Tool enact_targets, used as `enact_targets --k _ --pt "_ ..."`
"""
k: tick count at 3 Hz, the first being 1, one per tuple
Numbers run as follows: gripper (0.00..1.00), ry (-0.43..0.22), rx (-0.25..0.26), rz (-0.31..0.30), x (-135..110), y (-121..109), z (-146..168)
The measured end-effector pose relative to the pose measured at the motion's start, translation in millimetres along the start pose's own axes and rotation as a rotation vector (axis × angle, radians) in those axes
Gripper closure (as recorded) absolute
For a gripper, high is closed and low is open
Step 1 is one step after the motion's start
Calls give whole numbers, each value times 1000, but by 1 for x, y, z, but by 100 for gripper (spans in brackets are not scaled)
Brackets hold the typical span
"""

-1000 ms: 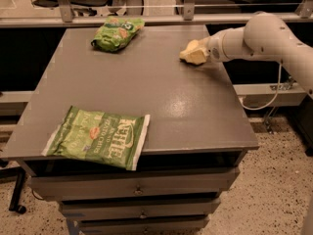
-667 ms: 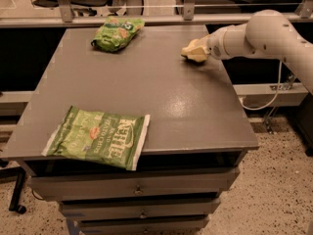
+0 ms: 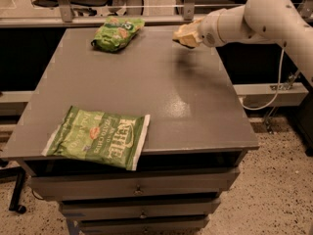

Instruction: Move sponge near green jalapeno chip bag

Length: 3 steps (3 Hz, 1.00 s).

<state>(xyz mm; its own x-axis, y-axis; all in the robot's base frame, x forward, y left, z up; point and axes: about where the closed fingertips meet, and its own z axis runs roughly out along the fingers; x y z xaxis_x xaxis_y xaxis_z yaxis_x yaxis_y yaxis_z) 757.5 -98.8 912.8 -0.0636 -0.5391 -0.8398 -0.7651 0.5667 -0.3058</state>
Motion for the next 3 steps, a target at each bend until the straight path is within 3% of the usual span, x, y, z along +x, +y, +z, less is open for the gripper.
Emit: enact_targets --k 1,2,3 --pt "100 -42 -71 -58 -29 23 -7" --pt "100 -42 -71 -58 -29 23 -7" --pt "100 -63 -118 -88 -33 44 -1"
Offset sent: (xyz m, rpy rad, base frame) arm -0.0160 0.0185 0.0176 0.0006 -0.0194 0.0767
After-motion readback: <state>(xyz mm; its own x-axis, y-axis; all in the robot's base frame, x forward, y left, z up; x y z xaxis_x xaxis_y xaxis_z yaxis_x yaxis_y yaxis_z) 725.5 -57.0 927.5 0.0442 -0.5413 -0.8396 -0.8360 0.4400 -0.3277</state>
